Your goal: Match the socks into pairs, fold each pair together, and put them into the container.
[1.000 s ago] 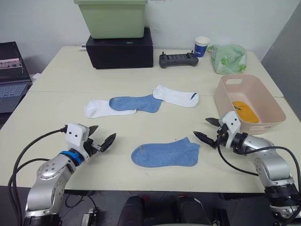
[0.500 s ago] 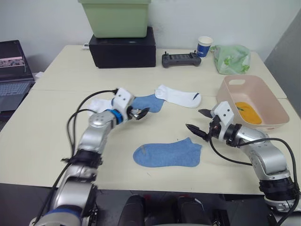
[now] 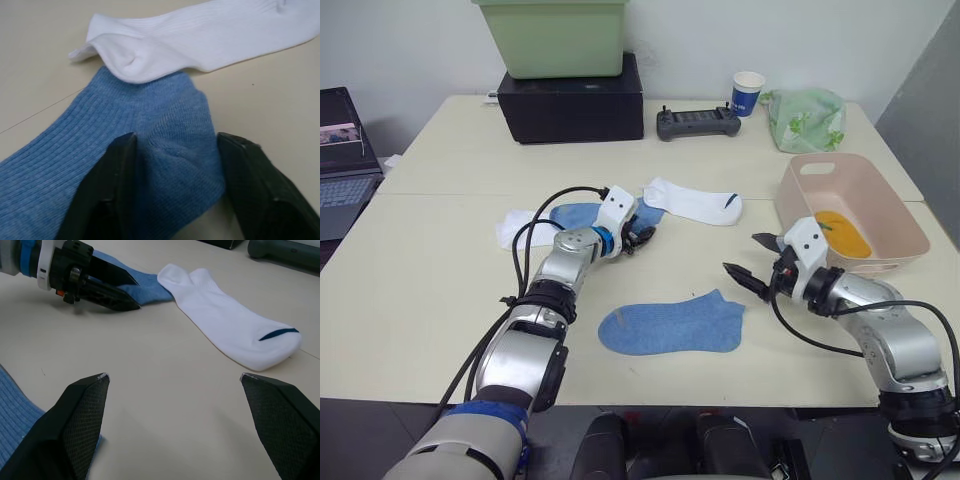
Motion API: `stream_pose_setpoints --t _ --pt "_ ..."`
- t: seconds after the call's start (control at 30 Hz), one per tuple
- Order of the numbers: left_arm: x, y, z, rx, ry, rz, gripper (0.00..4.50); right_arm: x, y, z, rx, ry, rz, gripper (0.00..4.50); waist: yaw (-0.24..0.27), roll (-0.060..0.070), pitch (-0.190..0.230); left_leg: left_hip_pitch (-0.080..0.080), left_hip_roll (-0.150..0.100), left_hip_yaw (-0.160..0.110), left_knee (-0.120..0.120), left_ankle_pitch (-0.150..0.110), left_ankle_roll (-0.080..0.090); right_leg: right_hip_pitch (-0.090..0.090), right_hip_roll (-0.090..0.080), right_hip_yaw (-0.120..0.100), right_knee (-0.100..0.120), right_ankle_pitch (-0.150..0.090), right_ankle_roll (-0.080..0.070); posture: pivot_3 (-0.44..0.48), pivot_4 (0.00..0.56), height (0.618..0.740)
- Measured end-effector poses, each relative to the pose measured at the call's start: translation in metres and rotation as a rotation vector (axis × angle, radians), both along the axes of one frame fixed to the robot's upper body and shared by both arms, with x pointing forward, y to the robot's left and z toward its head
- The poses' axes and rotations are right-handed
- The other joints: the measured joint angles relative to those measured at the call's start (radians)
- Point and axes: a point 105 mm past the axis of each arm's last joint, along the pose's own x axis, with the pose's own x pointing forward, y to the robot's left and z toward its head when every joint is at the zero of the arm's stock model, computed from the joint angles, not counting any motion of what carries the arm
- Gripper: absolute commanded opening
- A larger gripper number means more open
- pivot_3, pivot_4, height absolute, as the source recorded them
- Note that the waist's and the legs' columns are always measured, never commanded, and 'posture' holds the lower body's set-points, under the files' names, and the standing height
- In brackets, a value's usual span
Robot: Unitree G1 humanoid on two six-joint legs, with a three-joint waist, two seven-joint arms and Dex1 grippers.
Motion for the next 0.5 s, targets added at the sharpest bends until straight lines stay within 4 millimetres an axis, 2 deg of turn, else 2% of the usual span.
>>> stream_pose_setpoints --t 0.17,0.3,0.4,0.5 --pt "-0.005 0.004 -0.001 0.002 -0.018 -0.001 0.07 0.000 0.000 0.000 0.002 -0.004 0.001 4.50 -0.001 0.000 0.000 0.000 0.001 0.000 0.000 0.000 0.000 0.000 -0.002 0.001 0.000 0.000 0.000 0.000 0.150 0.740" --pt "-0.022 0.007 -0.001 0.022 -0.038 -0.036 0.03 0.001 -0.001 -0.003 0.003 0.002 0.009 4.50 -0.001 0.000 0.000 0.000 0.003 0.000 0.000 0.000 0.000 0.000 -0.003 0.001 0.000 0.000 0.000 0.000 0.150 0.740" --pt "-0.045 0.005 -0.003 0.036 -0.019 -0.087 0.03 0.000 -0.002 -0.004 0.000 0.002 0.012 4.50 0.001 0.000 0.000 0.000 0.005 -0.001 0.000 0.002 -0.004 0.000 -0.003 0.003 0.000 0.000 0.000 0.000 0.150 0.740" --pt "-0.071 0.006 0.004 0.029 0.007 -0.149 0.03 -0.001 -0.005 -0.006 -0.008 0.007 0.014 4.50 0.001 0.000 0.000 0.000 0.006 -0.001 0.000 0.002 -0.004 0.001 -0.003 0.004 0.000 0.000 0.000 0.000 0.150 0.740"
